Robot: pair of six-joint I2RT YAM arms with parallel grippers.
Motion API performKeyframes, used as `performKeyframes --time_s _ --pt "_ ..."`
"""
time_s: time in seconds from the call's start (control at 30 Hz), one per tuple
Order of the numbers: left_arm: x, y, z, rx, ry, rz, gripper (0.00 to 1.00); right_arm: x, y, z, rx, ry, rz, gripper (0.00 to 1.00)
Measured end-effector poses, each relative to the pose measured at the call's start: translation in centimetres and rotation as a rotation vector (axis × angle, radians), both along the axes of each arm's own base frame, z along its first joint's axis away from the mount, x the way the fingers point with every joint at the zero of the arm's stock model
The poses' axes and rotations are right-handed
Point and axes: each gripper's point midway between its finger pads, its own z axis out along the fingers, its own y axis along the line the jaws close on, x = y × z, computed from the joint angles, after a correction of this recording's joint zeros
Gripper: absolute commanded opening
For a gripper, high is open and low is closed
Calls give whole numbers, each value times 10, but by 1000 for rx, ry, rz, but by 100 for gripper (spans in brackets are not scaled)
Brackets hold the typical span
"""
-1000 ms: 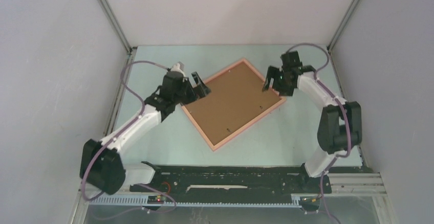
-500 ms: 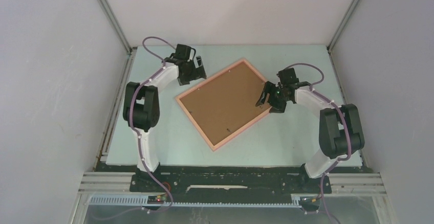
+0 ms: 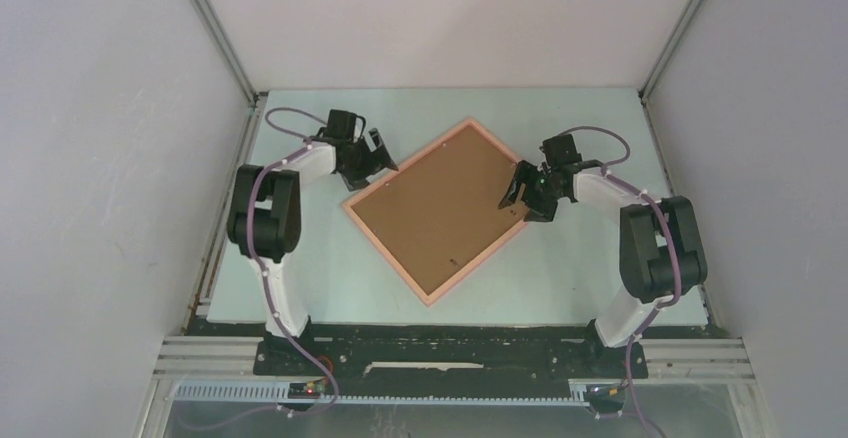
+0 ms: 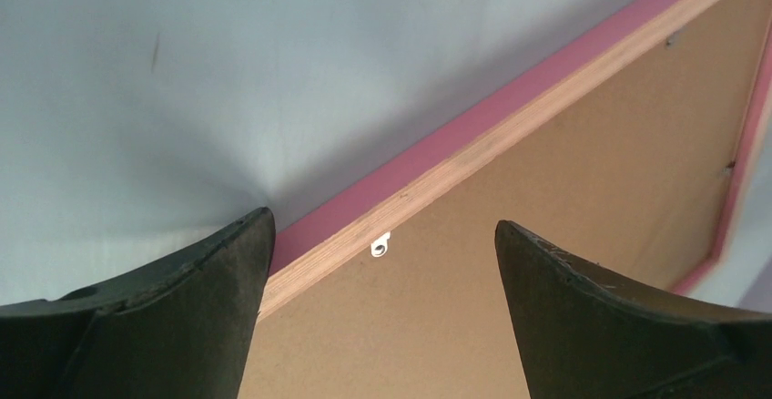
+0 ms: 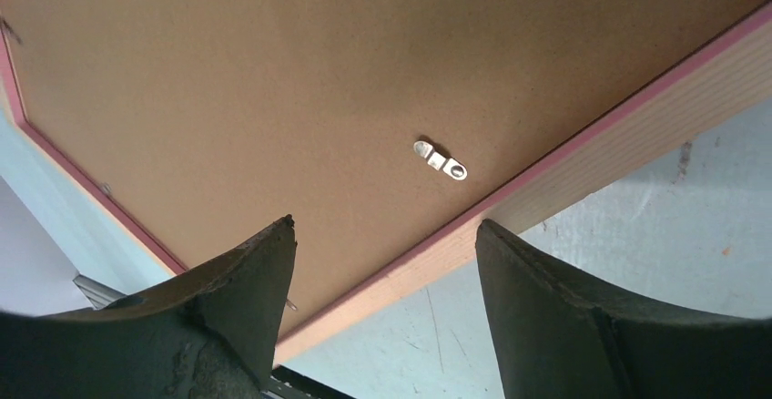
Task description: Put the photo into the frame
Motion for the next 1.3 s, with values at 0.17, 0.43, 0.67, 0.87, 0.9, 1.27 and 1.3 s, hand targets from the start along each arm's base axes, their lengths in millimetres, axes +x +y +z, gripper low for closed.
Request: performKeyframes --time_s 0.17,0.43,0.67,0.87,0.9,1.27,1.3 --pt "-55 0 1 -89 24 51 96 -8 -14 -1 -31 -2 -24 82" --pt "-96 -4 1 -176 3 79 95 -31 -57 -5 -39 18 -135 81" --pt "-100 -7 1 -182 -22 84 95 -28 -53 -19 -1 36 -148 73" --pt "-101 -7 3 -179 -41 83 95 0 -39 -24 29 69 -175 67" --pt "-101 -7 2 -178 -41 85 95 8 -38 -24 21 73 -180 67" --pt "-101 -8 2 -171 -45 85 95 63 -31 -19 -179 75 -194 69" --pt "-101 -8 2 -169 -46 85 95 65 -31 -19 -192 79 -202 69"
